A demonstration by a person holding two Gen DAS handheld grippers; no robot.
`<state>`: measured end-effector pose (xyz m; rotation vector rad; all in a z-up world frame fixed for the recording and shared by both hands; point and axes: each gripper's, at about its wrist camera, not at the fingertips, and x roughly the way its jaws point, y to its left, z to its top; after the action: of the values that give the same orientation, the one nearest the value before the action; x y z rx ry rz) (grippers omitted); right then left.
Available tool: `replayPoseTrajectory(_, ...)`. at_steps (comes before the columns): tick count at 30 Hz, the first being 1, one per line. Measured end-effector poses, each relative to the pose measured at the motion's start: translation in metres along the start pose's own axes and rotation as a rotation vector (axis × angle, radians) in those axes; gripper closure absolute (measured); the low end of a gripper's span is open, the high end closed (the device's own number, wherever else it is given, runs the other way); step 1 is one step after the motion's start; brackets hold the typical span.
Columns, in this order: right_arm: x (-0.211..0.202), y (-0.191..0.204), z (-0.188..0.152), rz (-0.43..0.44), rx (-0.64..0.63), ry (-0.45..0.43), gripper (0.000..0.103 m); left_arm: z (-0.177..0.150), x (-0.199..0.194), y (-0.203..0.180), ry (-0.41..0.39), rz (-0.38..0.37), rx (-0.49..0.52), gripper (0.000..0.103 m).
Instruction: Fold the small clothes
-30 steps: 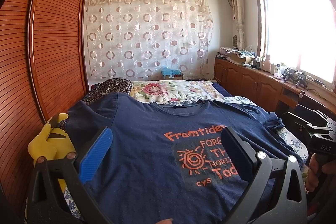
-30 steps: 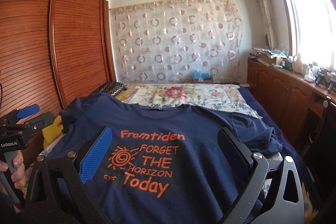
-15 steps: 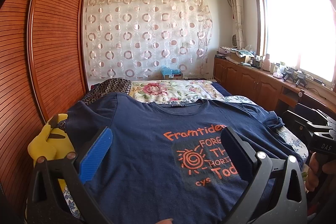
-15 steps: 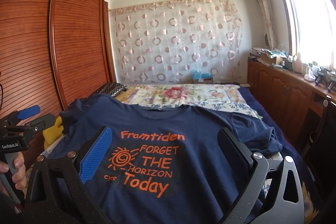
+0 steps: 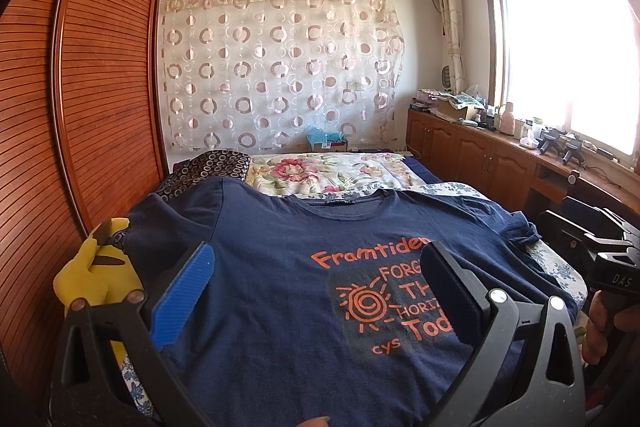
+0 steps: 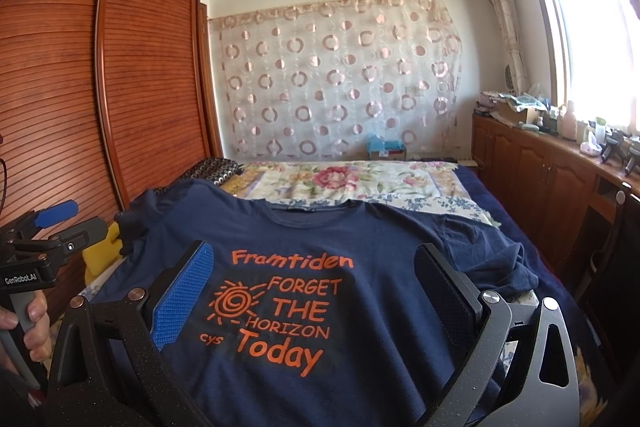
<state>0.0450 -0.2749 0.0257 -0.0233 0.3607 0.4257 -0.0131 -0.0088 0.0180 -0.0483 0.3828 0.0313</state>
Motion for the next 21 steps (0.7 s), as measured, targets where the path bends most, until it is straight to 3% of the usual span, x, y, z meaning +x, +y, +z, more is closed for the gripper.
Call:
replayPoseTrajectory(9,-0.001,0.003,0.006,0.008,0.002,0.015,0.001,-0.005,0.004,0.003,0.020,-0.004,-0.005,0.000)
replayPoseTrajectory(11,0.002,0.022,0.015,0.012,-0.002,0.023,0.001,-0.007,0.006,0.006,0.031,-0.007,-0.014,0.000)
replayPoseTrajectory(21,0.035,0.026,-0.004,0.053,-0.014,0.099,0.001,-0.028,0.023,0.033,0.097,0.004,-0.053,0.000)
